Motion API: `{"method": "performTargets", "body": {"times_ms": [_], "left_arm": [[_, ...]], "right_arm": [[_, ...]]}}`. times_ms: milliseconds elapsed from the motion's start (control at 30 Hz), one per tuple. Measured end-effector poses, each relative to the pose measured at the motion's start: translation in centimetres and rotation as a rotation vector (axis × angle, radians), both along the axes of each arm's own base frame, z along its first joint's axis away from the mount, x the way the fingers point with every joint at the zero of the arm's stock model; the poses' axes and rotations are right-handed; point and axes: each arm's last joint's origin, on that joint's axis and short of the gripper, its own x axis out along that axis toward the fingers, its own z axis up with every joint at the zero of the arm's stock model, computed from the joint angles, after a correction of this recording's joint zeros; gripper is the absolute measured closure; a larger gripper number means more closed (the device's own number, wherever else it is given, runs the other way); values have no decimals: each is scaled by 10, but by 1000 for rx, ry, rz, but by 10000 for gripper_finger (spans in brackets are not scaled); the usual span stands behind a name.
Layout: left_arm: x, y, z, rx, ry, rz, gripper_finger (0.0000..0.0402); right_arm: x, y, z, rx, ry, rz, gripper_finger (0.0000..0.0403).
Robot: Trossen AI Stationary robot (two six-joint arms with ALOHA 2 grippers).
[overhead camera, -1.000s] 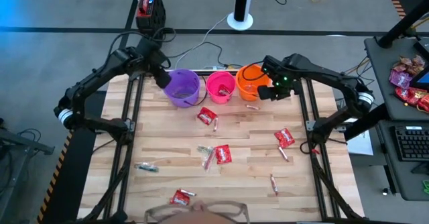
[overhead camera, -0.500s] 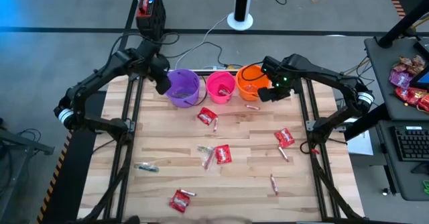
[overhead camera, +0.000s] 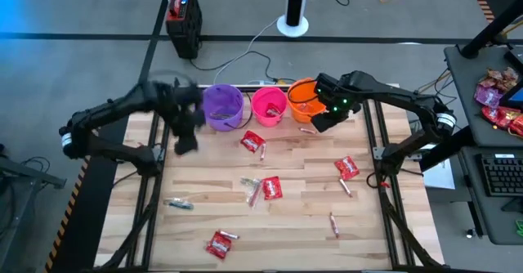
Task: Sort candy by brand, put in halloween buckets
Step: Put the blue candy into the purple bucket
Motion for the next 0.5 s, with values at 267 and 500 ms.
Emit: {"method": "performTargets", "body": {"times_ms": [267,500], "left_arm": [[-8,-95,-55,63,59,-172,288],[-27,-142,-117,162,104,-258,287]], "right_arm": [[1,25,25,-99,-151,67,312],[-1,34,50,-223,-360,69,305]]}}
